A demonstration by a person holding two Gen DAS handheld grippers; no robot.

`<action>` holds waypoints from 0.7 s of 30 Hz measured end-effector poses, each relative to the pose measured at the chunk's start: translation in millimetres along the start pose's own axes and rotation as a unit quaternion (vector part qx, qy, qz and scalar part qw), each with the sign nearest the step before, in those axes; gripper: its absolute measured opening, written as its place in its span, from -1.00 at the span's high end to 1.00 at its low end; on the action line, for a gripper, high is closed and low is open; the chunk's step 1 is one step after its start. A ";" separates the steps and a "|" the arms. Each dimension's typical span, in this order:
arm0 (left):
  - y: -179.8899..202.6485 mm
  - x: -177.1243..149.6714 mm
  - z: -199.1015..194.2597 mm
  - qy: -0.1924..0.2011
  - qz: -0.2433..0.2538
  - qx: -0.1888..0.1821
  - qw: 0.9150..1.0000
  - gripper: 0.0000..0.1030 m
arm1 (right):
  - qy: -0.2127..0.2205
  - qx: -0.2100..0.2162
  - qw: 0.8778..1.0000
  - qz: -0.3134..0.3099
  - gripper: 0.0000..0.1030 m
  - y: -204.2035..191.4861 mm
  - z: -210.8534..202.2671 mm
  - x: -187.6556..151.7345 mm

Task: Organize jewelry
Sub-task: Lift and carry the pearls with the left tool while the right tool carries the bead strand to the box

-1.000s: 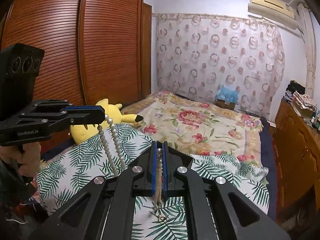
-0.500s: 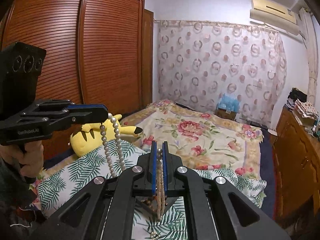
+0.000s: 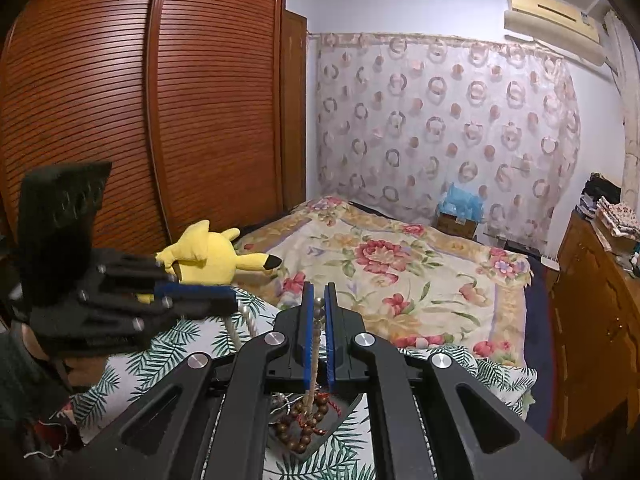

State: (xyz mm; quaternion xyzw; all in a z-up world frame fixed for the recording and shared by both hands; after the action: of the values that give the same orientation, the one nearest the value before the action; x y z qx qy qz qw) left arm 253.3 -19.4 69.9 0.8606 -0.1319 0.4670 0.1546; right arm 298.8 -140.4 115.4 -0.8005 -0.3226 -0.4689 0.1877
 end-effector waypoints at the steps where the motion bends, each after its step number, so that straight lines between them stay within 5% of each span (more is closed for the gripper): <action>1: -3.7 -7.4 5.9 -0.008 -0.004 0.003 1.000 0.88 | -0.003 0.001 1.000 0.001 0.88 1.8 4.7 -1.0; 10: -14.6 -53.8 39.3 -0.061 -0.015 0.018 0.998 0.88 | -0.035 0.005 0.999 0.009 0.88 11.6 48.0 -17.1; 21: -32.3 -86.3 65.8 -0.093 -0.026 0.059 0.994 0.87 | -0.098 0.015 0.995 0.030 0.88 6.0 100.4 -78.4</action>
State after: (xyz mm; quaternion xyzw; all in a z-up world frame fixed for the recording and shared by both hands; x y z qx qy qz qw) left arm 269.9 -8.2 -41.5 0.9109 -0.0957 0.3880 0.1025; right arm 338.6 -110.9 -2.1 -0.8491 -0.3226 -0.3773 0.1807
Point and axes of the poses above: each gripper's, at about its wrist camera, not at the fingertips, and z roughly the way its jaws point, y to its right, x to its top, the point moved 6 cm from there along z, roughly the way its jaws point
